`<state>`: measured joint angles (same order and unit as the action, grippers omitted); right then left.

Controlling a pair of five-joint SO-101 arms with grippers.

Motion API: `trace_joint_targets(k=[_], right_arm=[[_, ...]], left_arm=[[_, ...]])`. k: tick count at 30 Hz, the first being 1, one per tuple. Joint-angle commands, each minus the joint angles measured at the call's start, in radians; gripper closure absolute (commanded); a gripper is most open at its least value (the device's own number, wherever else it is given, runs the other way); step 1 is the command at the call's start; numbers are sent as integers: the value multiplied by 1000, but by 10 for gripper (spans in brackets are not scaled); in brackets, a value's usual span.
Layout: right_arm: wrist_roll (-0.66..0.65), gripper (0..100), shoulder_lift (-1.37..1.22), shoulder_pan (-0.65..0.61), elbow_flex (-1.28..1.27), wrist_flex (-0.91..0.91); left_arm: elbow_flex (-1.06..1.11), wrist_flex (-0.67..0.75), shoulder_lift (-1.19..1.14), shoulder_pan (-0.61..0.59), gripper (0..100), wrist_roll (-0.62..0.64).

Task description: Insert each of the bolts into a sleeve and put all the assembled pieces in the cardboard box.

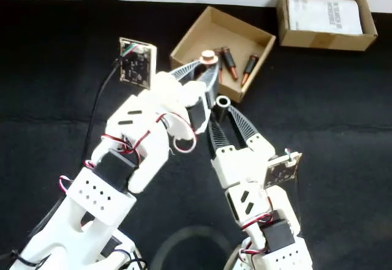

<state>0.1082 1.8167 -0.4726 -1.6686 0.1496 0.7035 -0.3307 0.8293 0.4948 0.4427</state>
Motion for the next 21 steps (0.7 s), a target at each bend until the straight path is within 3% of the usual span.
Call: trace_joint_targets(k=[1,8,17,21], right_arm=[[9,991,10,10,-130,-18],[9,991,10,7,-130,-16],[9,991,10,4,-130,-16],[9,991,10,4,-130,-16]], left_arm=[[-77,23,25,19,990,11],[-163,26,25,25,990,-109],[-237,23,25,27,990,-147],[-200,21,25,81,990,-152]])
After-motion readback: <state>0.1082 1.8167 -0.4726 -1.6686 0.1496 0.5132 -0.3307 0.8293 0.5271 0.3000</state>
